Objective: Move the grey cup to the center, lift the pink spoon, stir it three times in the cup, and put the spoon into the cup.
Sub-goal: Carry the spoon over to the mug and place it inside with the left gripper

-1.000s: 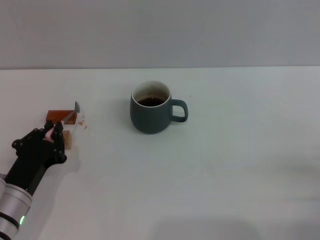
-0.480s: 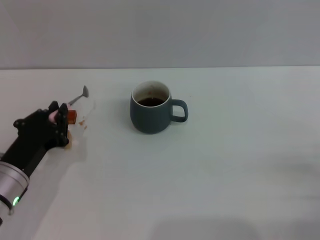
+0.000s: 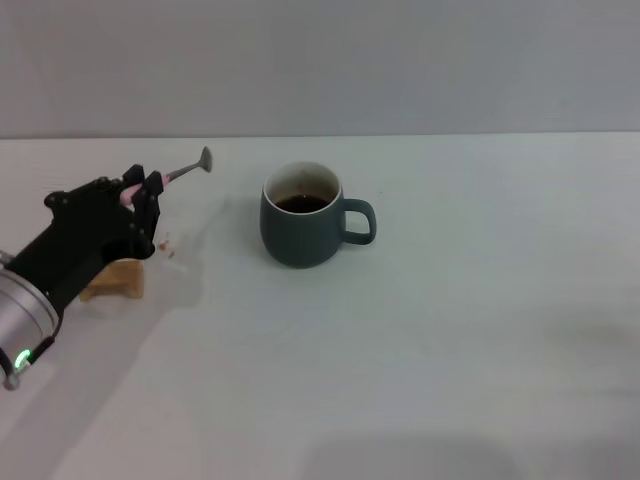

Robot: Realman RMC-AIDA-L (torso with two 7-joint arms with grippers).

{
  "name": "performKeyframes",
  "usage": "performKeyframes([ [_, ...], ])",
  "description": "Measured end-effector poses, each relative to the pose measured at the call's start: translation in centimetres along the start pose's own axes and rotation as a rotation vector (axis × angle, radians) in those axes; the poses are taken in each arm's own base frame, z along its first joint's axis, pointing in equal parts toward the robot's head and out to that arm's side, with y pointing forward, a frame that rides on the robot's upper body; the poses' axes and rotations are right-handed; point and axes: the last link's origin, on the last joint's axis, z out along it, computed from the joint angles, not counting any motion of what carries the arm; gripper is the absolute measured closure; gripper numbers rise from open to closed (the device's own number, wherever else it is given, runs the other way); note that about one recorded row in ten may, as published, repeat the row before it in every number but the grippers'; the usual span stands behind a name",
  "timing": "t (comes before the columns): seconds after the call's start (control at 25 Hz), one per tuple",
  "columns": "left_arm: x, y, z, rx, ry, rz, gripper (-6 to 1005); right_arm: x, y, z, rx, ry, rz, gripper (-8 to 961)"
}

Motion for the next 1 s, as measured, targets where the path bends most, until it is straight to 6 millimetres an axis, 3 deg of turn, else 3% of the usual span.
performKeyframes([
  [0.36, 2.3, -0.4, 0.3, -0.049, 0.041, 0.003, 852, 0.1, -1.5, -0.7, 0.079, 0.002, 0.004, 953],
  [0.44, 3.8, 0.2, 0.7, -0.088, 0.034, 0.035, 852, 0.1, -1.7, -0.8, 0.092, 0.002, 0.005, 953],
  [0.68, 4.6, 1.8, 1.4, -0.158, -0.003, 0.078, 852, 0.2, -3.5, -1.6, 0.169, -0.002, -0.012, 954],
  [1.0, 5.1, 3.3, 2.2, -0.215, -0.049, 0.118, 852, 0.3, -4.0, -2.2, 0.188, 0.006, -0.016, 954],
])
